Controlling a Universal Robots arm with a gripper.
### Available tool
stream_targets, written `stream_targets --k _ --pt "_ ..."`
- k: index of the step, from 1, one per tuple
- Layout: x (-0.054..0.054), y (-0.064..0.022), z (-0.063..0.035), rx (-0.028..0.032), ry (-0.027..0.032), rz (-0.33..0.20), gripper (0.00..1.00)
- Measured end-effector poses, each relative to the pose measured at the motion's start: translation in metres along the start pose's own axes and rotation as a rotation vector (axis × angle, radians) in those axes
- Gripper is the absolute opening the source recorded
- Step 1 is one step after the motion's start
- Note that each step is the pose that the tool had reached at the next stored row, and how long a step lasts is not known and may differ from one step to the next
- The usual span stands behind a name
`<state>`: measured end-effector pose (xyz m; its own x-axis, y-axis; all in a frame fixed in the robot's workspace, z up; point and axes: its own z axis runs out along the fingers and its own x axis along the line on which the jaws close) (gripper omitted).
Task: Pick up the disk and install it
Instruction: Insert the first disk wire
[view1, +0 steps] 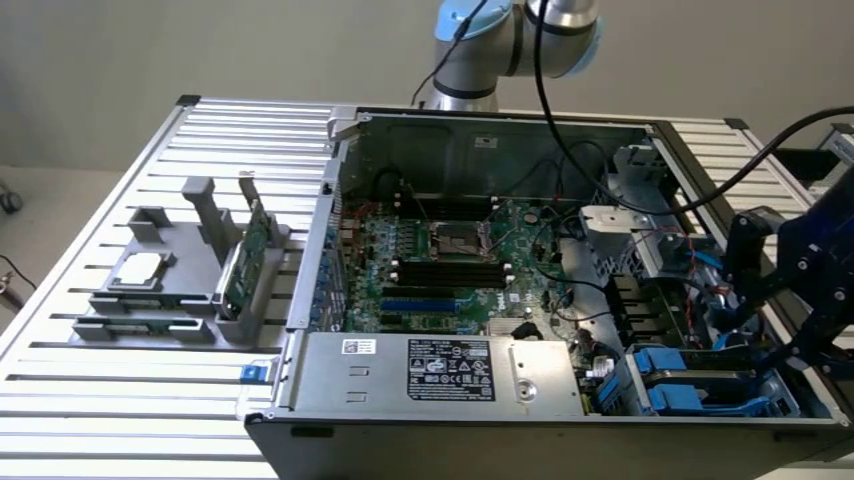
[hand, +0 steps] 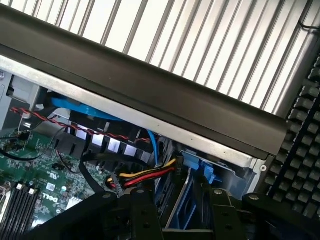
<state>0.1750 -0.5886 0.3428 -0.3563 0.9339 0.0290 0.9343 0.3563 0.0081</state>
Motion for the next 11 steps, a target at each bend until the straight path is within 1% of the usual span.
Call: stream_targets --k 1,2,4,6,7,8,9,11 --pt "0.0 -0.0002 0.0 -0.0014 0.0121 0.0 0.44" --pt "-0.001 -0.0004 0.0 -0.0043 0.0252 0.0 0.44" --pt "-0.003 -0.001 -0.0001 -0.012 0.0486 0.0 0.44" --pt "-0.005 -0.0009 -0.0001 -0.0184 0.0652 0.0 0.44" --pt "-0.007 -0.0009 -0.0002 -0.0208 0.0716 0.0 0.44" --pt "-0.008 -0.001 -0.0002 -0.0224 0.0757 0.0 0.44" --pt "-0.009 -0.0013 -0.0003 -0.0235 0.0787 0.0 0.44" --pt "-0.012 -0.0021 -0.0003 -0.0244 0.081 0.0 0.44"
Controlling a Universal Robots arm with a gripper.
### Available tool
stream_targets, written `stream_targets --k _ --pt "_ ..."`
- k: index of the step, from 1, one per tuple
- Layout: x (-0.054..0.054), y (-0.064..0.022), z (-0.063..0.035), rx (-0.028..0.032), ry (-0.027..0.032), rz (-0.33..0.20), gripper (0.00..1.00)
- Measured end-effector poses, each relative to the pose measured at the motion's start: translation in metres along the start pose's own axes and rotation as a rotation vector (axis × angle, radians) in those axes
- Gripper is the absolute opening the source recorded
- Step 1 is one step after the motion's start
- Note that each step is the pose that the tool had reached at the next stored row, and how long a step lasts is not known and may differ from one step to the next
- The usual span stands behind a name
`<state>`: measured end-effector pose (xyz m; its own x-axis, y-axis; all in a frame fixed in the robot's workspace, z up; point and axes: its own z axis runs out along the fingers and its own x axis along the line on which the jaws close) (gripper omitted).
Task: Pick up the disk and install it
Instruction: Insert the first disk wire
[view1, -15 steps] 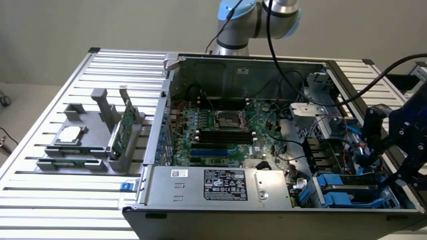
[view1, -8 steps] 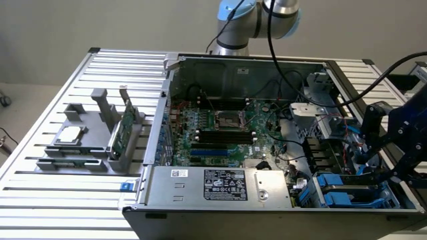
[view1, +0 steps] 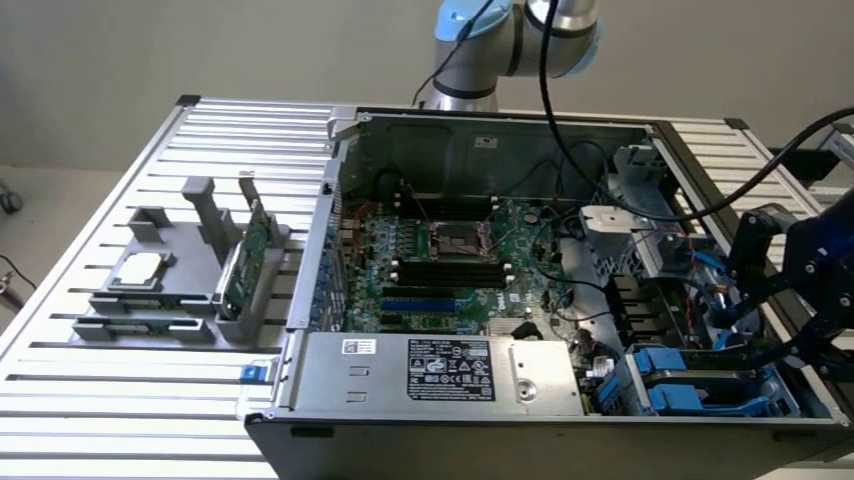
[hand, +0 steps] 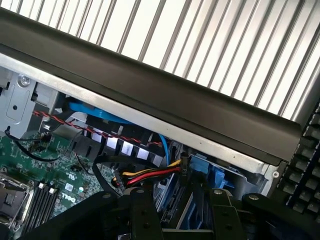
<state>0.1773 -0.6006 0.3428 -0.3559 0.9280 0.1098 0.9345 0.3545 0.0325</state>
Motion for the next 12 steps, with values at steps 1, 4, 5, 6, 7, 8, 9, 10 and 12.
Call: stream_targets --k 1,4,5,6,7,8,9,10,12 --pt "-0.002 -0.0005 -0.0002 -0.0003 0.0009 0.0 0.44" --pt "-0.006 -0.0021 -0.0006 -0.0033 0.0077 0.0 0.44" --pt "-0.007 -0.0025 -0.0006 -0.0054 0.0128 0.0 0.44" --pt "-0.008 -0.0028 -0.0005 -0.0075 0.0182 0.0 0.44" --pt "-0.008 -0.0031 -0.0005 -0.0095 0.0233 0.0 0.44" --pt "-0.009 -0.0033 -0.0005 -0.0114 0.0281 0.0 0.44" --pt "-0.01 -0.0037 -0.0006 -0.0131 0.0323 -0.001 0.44" --pt "-0.011 -0.004 -0.0007 -0.015 0.0362 -0.001 0.44" --pt "-0.012 -0.0046 -0.0007 -0.019 0.0404 -0.001 0.42"
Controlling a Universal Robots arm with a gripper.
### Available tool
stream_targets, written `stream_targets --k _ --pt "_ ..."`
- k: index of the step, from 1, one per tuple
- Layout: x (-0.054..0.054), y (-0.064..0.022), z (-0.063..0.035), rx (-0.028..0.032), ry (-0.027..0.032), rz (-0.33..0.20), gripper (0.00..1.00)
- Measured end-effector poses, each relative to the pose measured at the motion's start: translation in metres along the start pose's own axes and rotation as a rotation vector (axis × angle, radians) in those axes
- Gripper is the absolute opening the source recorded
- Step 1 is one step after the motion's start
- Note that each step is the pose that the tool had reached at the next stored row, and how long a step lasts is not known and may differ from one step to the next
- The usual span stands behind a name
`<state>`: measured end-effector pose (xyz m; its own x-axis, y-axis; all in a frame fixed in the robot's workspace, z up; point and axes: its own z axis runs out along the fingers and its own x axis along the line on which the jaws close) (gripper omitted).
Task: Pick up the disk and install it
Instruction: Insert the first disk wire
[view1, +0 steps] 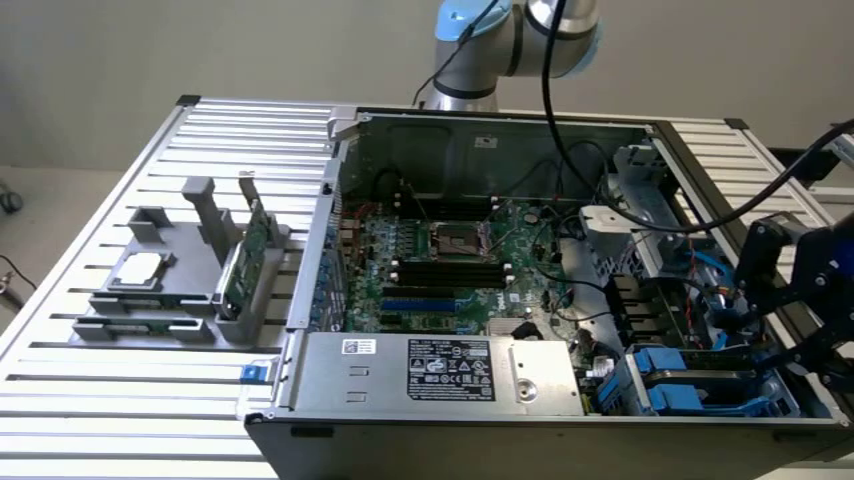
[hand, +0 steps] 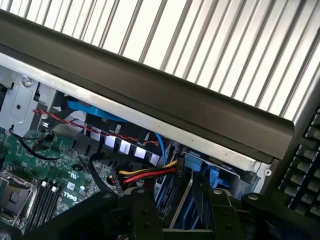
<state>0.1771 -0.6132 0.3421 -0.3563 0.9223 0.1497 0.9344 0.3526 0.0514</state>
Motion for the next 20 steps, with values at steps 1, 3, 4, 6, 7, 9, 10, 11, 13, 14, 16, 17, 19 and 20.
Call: stream_targets --k 1,3,4,6,7,9,10,11,13,14,16,17,19,20 --pt "-0.0005 -0.0003 0.0 -0.0021 0.0011 0.0 0.42" --pt "-0.0014 -0.001 0.0002 -0.0071 0.0022 -0.001 0.35" --pt "-0.0021 -0.0014 0.0005 -0.0105 0.0025 -0.001 0.35" --pt "-0.0039 -0.0022 0.0014 -0.0156 0.0048 -0.002 0.35" --pt "-0.0046 -0.0025 0.0014 -0.0166 0.0065 -0.002 0.35" --pt "-0.0052 -0.0031 0.0013 -0.0182 0.0093 0.0 0.35" --pt "-0.0055 -0.0032 0.0013 -0.0188 0.0101 0.002 0.35" --pt "-0.0056 -0.0033 0.0012 -0.0194 0.0106 0.004 0.35" --pt "-0.0058 -0.0037 0.0012 -0.0205 0.0112 0.007 0.32" --pt "-0.0059 -0.004 0.0013 -0.021 0.0116 0.009 0.25" --pt "-0.0059 -0.0044 0.0013 -0.0222 0.0119 0.013 0.19" --pt "-0.0059 -0.0047 0.0013 -0.0228 0.012 0.015 0.19" --pt "-0.0057 -0.0055 0.0014 -0.0244 0.0121 0.018 0.19" --pt "-0.0056 -0.0061 0.0014 -0.0252 0.0123 0.02 0.19"
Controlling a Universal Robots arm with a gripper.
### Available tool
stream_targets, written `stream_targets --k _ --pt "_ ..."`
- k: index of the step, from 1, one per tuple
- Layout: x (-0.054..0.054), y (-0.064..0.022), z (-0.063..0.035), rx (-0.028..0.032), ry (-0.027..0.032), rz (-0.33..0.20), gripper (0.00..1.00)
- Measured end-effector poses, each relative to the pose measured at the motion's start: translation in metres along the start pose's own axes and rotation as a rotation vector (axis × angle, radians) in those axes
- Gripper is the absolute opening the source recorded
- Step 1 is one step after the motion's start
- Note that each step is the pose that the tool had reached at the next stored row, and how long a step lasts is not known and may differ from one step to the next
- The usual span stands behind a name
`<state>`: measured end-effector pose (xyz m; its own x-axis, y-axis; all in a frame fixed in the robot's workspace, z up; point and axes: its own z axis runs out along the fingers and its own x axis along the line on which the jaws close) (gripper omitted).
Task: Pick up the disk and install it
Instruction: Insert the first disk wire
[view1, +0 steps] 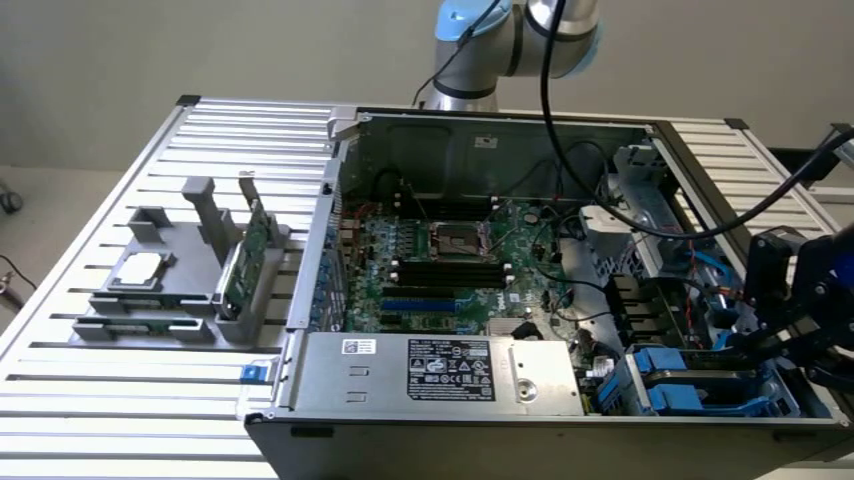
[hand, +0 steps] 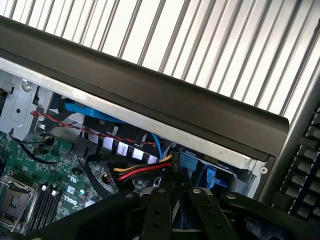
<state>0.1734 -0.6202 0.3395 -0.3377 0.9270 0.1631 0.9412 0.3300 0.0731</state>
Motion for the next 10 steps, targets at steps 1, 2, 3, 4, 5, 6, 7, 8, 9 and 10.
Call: stream_targets --k 1,2,3,4,5,6,7,8,9,10 --pt "0.0002 -0.0006 0.0 -0.0006 0.0002 0.002 0.19" --pt "0.0006 -0.0015 0.0 -0.0012 0.0004 0.004 0.19" --pt "0.001 -0.0026 -0.0001 -0.0017 0.0008 0.005 0.17" --pt "0.0015 -0.004 -0.0001 -0.0022 0.0009 0.008 0.16" --pt "0.002 -0.0053 -0.0003 -0.0026 0.001 0.01 0.16" --pt "0.0025 -0.0065 -0.0009 -0.003 0.001 0.012 0.16" --pt "0.0031 -0.0078 -0.0015 -0.0034 0.001 0.014 0.16" --pt "0.0035 -0.0086 -0.002 -0.0042 0.0018 0.017 0.16" --pt "0.0038 -0.0091 -0.0026 -0.005 0.0027 0.019 0.16" --pt "0.004 -0.0095 -0.0032 -0.0059 0.004 0.021 0.16"
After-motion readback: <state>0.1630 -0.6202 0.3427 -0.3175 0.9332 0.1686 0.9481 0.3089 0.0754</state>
